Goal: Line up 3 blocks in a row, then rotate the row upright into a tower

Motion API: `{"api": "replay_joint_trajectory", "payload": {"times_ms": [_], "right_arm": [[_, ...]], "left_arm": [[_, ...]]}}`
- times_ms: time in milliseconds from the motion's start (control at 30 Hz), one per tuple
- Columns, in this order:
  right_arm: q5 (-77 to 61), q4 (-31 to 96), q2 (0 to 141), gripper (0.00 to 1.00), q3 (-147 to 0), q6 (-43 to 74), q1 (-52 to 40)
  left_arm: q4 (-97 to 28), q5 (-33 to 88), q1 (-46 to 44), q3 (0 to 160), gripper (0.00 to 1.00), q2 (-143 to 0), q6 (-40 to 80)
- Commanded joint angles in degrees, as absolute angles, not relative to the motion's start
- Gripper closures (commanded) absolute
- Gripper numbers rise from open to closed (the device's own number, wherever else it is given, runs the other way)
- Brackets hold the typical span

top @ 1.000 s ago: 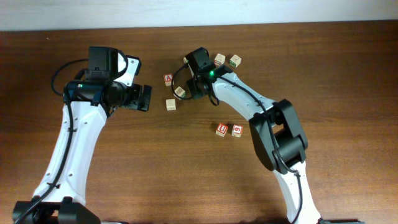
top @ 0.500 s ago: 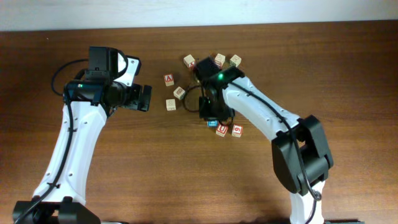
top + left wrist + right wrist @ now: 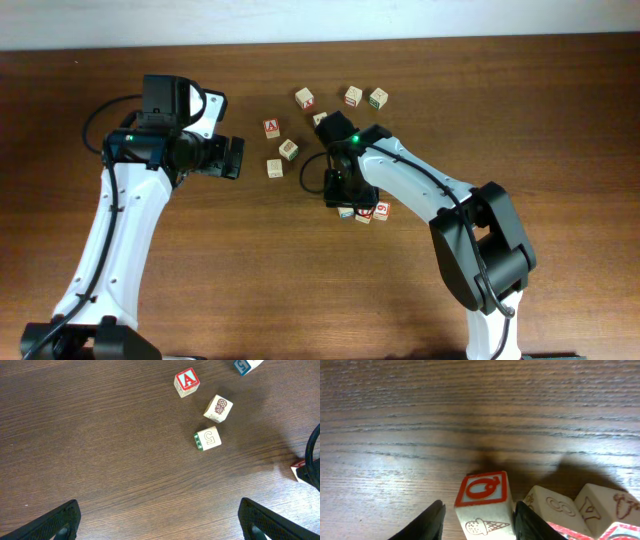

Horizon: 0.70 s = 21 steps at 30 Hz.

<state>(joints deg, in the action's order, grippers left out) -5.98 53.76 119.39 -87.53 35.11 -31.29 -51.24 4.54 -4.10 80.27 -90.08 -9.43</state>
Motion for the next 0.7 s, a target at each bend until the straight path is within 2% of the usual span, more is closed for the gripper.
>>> {"api": "replay_joint_trajectory", "payload": {"times_ms": [0, 133, 233, 333, 467, 567, 667], "right_arm": [[-7.8, 54.0, 119.0, 0.54, -87.5, 34.8, -31.5], [-4.1, 59.1, 114.5, 0.54, -92.8, 32.2, -30.9], [-2.8, 64.9, 108.0, 0.55, -94.5, 31.8, -27.0], [-2.8, 71.6, 107.3, 0.56, -93.1, 31.7, -22.6], [-2.8, 67.7, 107.3, 0.64, -82.6, 31.8, -21.2], [-2.8, 63.4, 107.3, 0.80, -76.3, 31.8, -20.1], [-2.7, 61.3, 107.3, 0.90, -73.6, 31.1, -17.8]], "left_arm": [[-51.3, 5.1, -4.3, 81.1, 0.01, -90.4, -10.0], [-51.3, 5.1, -4.3, 81.1, 0.01, -90.4, -10.0], [-51.3, 5.1, -4.3, 81.1, 0.01, -90.4, -10.0], [-51.3, 5.1, -4.3, 81.1, 0.01, -90.4, -10.0], [-51.3, 5.1, -4.3, 81.1, 0.01, -90.4, -10.0], [-51.3, 5.1, -4.3, 81.1, 0.01, -90.4, -10.0], [-51.3, 5.1, -4.3, 81.1, 0.01, -90.4, -10.0]]}}
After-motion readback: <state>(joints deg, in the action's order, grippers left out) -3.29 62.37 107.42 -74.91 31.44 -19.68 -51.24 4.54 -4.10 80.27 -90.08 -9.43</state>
